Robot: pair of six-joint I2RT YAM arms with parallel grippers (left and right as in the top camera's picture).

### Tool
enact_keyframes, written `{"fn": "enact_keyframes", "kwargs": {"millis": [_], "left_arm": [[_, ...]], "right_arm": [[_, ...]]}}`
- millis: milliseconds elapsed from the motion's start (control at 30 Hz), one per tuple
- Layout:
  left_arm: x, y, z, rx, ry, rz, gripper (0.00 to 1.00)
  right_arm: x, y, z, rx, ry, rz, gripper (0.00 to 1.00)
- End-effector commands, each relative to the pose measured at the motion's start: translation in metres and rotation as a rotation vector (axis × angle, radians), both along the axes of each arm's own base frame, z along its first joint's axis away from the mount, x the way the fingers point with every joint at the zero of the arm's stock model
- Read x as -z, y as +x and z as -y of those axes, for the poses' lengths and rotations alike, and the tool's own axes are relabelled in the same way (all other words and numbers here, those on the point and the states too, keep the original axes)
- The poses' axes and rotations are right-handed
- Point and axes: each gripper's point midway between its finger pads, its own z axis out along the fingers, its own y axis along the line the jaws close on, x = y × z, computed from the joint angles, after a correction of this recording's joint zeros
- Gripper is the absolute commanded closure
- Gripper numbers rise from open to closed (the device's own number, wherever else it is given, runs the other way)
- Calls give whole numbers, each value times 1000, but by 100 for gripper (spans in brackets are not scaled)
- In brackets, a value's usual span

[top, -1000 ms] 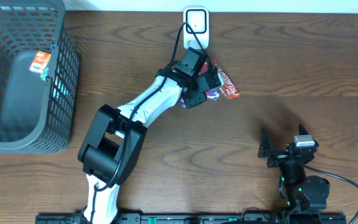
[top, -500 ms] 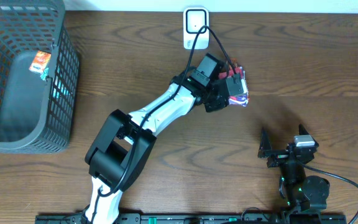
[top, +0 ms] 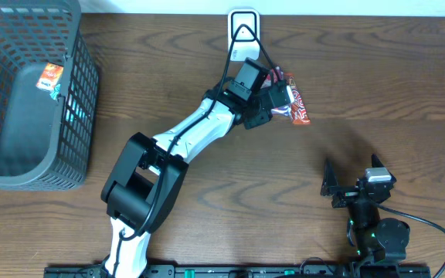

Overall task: Scan the item barcode
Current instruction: 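Carry the purple pack to the scanner and release it beside the bar, then move the left gripper back into the basket and grasp the green wipes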

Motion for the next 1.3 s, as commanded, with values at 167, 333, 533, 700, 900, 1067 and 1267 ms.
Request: {"fn": "enact_keyframes", "kwargs": {"millis": [167, 333, 533, 700, 900, 1067, 1267], "left_arm": [[-3, -15, -4, 34, -17, -86, 91], [-5, -14, -5, 32, -17, -79, 46], [-52, -3, -4, 19, -68, 21, 8], [-158, 17, -13, -96, -282, 192, 2], [-261, 13, -66, -323, -542, 213, 2], [-263, -17, -106, -464, -533, 70, 2], [-234, -47, -119, -514, -431, -79, 2]], "right_arm": [[1, 0, -1, -3, -8, 1, 1], [1, 0, -1, -3, -8, 0, 1], [1, 0, -1, -3, -8, 1, 1], [1, 0, -1, -3, -8, 1, 1], [1, 0, -1, -3, -8, 1, 1], [1, 0, -1, -3, -8, 1, 1], [1, 0, -1, -3, -8, 1, 1]]}}
